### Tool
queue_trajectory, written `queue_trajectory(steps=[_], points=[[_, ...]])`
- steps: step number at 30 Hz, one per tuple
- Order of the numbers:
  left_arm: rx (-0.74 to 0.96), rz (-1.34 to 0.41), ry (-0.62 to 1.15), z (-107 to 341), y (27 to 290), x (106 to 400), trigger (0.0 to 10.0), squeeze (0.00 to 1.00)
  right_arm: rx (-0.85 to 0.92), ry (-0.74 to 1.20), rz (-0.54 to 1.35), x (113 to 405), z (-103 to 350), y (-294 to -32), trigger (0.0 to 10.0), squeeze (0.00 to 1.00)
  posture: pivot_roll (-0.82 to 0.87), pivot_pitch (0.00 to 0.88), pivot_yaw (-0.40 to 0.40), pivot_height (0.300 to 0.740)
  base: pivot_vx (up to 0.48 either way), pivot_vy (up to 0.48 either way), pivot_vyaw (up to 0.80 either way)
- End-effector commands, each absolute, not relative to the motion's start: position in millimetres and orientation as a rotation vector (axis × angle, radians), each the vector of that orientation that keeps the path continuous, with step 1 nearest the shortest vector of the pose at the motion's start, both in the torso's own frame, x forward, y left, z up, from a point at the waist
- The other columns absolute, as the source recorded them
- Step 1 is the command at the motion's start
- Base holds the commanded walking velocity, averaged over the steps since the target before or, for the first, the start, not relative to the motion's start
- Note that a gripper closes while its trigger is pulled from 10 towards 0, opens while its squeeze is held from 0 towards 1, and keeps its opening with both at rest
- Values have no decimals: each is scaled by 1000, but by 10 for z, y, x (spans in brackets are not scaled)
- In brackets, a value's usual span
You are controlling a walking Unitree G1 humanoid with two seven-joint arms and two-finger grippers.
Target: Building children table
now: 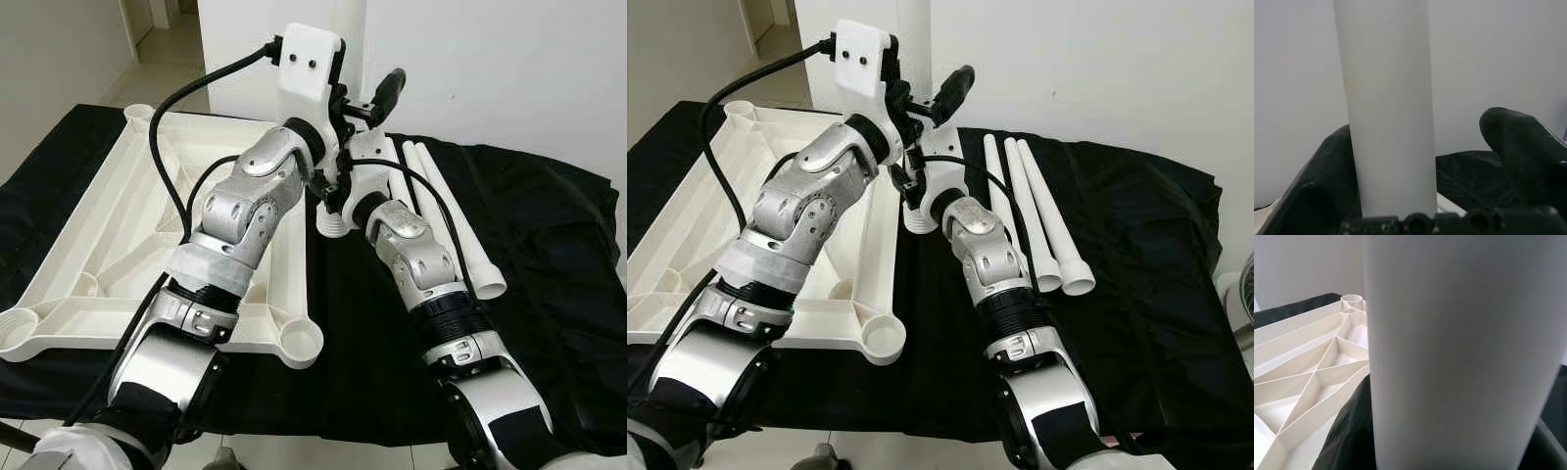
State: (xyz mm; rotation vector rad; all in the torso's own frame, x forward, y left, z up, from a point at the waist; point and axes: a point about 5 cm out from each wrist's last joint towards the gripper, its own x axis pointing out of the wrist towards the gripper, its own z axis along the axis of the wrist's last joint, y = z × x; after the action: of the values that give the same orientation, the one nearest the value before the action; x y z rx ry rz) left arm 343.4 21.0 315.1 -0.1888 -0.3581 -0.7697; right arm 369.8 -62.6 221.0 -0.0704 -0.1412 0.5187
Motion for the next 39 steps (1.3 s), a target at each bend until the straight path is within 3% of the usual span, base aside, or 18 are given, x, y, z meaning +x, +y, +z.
queue_trajectory(steps=[1,18,23,33,34,39], points=[[-168,-1000,-384,3196,126,3319,10000,0,-72,-140,498,3706,2193,-649,10000,0,37,0,-61,740,0,0,0],[-221,-966,-339,3129,363,3345,10000,0,72,-155,265,3793,2183,-914,10000,0,46,0,-60,740,0,0,0],[-221,-834,-313,2970,539,3417,10000,0,99,-175,144,3782,2120,-1092,10000,0,38,0,-49,740,0,0,0],[-210,-617,-256,2655,862,3519,10000,0,159,-232,187,3644,2037,-1123,10000,0,28,0,-39,740,0,0,0],[-223,-593,-245,2627,914,3531,10000,1000,174,-244,197,3621,2032,-1119,10000,0,24,0,-38,740,0,0,0],[-203,-514,-236,2561,1038,3546,10000,1000,191,-274,217,3564,2025,-1107,10000,0,18,0,-35,740,0,0,0]])
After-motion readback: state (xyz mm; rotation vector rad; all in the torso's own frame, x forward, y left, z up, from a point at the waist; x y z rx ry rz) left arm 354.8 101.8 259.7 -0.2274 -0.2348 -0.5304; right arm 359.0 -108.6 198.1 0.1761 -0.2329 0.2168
